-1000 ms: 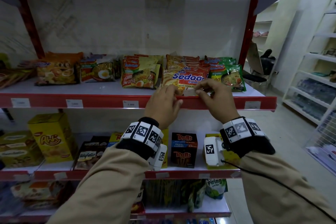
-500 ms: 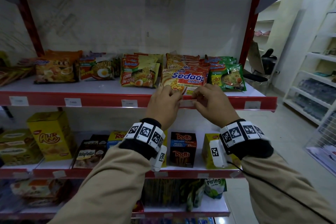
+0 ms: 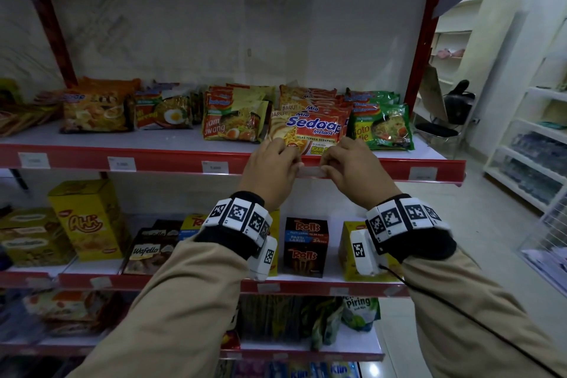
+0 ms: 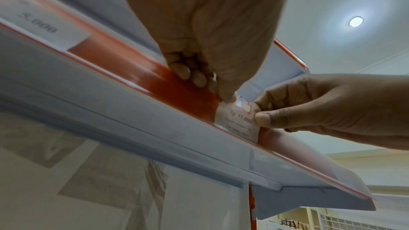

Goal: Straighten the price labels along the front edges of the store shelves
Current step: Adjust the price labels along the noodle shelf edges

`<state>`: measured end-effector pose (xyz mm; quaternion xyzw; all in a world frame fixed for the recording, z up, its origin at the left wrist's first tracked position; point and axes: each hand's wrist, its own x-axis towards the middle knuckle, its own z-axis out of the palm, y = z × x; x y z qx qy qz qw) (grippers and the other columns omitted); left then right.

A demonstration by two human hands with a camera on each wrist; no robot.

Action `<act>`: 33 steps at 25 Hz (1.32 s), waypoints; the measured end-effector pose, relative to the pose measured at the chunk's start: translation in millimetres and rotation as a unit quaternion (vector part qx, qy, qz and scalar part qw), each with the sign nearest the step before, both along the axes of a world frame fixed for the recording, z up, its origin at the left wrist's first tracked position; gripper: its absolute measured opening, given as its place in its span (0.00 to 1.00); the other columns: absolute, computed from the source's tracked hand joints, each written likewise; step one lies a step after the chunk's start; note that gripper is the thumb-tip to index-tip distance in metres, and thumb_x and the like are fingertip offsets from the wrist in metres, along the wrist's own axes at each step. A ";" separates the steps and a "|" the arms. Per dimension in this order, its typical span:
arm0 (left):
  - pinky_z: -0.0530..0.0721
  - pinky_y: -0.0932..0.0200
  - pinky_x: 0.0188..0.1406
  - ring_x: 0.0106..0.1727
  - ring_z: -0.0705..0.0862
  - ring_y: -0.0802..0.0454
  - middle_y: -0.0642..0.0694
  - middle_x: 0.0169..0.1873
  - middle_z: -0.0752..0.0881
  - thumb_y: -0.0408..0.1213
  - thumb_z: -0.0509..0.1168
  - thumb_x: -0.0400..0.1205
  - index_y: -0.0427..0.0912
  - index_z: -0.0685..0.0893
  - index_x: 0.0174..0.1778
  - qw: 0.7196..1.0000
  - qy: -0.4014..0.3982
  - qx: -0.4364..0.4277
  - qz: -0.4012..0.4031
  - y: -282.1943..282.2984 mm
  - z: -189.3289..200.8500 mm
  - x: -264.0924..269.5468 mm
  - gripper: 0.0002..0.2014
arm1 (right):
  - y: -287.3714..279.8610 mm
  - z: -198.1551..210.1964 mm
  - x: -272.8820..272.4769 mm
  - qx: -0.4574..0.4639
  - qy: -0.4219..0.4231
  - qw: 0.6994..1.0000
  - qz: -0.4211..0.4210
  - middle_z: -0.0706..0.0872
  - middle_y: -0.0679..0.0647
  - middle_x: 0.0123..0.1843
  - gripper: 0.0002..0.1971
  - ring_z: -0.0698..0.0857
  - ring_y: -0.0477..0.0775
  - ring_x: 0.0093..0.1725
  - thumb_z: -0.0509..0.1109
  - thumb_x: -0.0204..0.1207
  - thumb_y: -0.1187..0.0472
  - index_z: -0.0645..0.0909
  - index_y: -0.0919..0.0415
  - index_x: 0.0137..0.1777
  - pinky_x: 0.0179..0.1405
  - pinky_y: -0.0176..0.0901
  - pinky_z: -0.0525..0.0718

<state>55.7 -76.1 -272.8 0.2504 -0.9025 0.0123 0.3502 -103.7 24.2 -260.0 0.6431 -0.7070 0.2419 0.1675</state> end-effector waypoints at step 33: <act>0.73 0.51 0.56 0.60 0.73 0.43 0.44 0.58 0.78 0.48 0.67 0.76 0.44 0.77 0.66 0.987 -0.069 -0.133 -0.056 78.3 -2.4 -114.7 0.23 | 93.2 -5.5 -117.8 -0.065 -0.004 0.991 -0.117 0.81 0.58 0.46 0.20 0.75 0.62 0.50 0.82 0.64 0.53 0.80 0.61 0.49 0.49 0.49 0.70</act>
